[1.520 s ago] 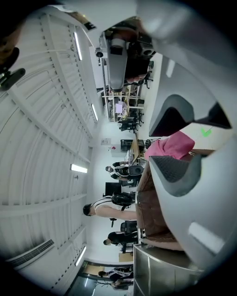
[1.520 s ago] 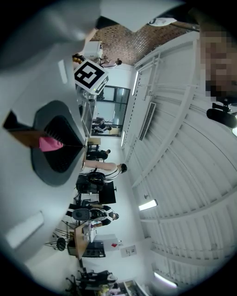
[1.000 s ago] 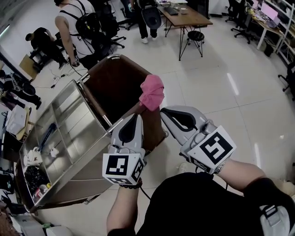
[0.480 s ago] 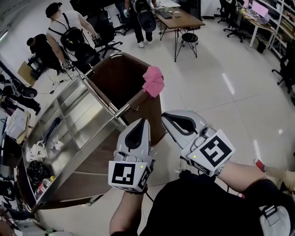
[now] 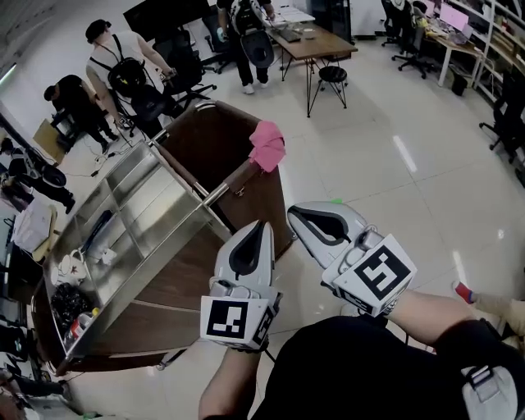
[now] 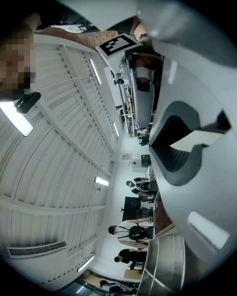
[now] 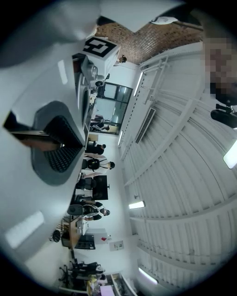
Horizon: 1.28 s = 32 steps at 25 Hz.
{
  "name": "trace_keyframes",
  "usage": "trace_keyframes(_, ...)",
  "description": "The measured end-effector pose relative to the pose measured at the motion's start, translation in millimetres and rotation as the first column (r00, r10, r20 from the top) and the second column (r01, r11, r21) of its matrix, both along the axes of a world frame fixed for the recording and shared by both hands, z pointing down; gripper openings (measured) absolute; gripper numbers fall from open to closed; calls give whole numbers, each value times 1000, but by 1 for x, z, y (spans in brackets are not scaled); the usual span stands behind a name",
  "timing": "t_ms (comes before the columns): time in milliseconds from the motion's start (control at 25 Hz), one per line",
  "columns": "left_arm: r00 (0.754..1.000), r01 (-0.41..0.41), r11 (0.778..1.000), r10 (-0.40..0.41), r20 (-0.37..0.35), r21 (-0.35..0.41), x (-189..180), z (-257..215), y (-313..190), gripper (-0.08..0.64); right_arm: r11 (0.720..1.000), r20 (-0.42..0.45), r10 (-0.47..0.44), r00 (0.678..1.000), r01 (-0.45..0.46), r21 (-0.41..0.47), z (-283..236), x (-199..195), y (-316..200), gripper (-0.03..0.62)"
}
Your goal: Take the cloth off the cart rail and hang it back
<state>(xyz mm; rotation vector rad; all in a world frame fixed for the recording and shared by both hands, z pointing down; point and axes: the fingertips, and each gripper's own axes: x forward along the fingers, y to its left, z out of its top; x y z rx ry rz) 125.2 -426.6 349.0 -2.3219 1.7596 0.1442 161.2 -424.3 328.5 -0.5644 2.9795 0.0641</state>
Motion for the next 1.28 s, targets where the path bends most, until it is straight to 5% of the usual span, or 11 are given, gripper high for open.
trace_keyframes(160, 1000, 2, 1000, -2, 8, 1, 19, -1, 3, 3, 994, 33, -15, 999, 12, 113, -12, 14, -2, 0)
trace_keyframes(600, 998, 55, 998, -55, 21, 2, 64, 2, 0, 3, 998, 2, -53, 999, 53, -34, -2, 58, -2, 0)
trace_keyframes(800, 996, 85, 996, -85, 18, -12, 60, 9, -9, 3, 997, 12, -79, 997, 79, 20, 3, 55, -14, 0)
trace_keyframes(960, 995, 98, 995, -98, 17, -16, 66, 8, -10, 3, 995, -4, -89, 996, 89, -47, 3, 62, -12, 0)
trace_keyframes(1280, 993, 113, 993, -113, 23, -16, 76, 13, -23, 3, 994, -1, -99, 995, 99, -46, 7, 72, -25, 0)
